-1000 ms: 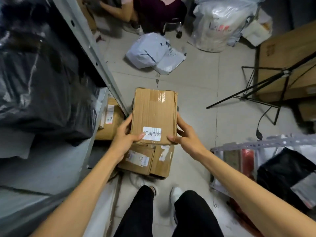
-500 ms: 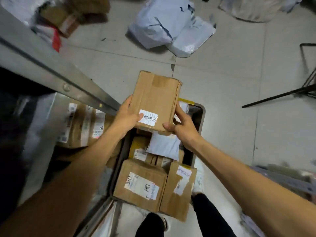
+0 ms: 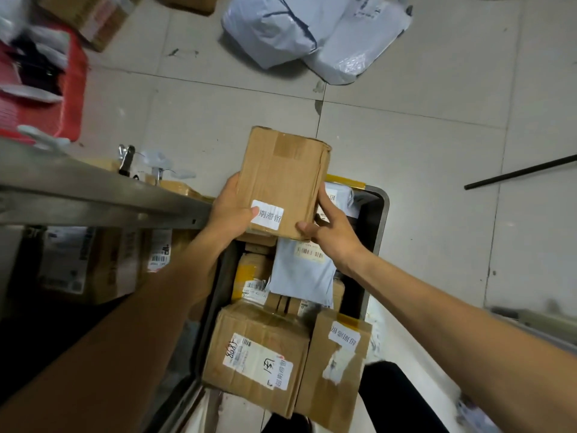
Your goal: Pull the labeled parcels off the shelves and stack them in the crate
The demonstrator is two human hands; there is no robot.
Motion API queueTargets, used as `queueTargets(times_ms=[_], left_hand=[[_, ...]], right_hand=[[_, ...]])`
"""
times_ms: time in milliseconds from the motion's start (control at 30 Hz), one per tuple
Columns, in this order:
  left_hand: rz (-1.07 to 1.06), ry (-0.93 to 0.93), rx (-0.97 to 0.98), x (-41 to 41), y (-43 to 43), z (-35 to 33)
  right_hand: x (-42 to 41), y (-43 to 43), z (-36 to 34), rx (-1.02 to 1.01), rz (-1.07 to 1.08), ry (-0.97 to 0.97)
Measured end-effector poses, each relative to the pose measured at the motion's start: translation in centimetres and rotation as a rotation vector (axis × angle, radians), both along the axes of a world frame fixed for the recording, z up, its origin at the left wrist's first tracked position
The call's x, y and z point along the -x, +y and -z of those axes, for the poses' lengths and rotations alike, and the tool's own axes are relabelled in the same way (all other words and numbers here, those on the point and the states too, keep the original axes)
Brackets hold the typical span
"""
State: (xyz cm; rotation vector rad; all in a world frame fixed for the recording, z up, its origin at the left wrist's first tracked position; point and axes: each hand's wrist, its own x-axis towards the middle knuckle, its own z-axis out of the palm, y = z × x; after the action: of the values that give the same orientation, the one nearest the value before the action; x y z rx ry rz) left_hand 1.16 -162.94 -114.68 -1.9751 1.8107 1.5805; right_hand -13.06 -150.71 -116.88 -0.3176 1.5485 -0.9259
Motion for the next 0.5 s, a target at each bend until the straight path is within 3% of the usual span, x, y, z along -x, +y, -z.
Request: queueTargets(times_ms=[133, 500], left_hand=[[0.016, -0.087, 0.007, -1.0, -0.4, 0.0], [0.004, -0.085, 0.034, -1.3, 1.2, 0.3]], right_hand=[[-0.9, -0.5, 0.2, 0.002, -0.034, -0.012], [-1.7, 0.4, 0.2, -0.044, 0.044, -0.074]])
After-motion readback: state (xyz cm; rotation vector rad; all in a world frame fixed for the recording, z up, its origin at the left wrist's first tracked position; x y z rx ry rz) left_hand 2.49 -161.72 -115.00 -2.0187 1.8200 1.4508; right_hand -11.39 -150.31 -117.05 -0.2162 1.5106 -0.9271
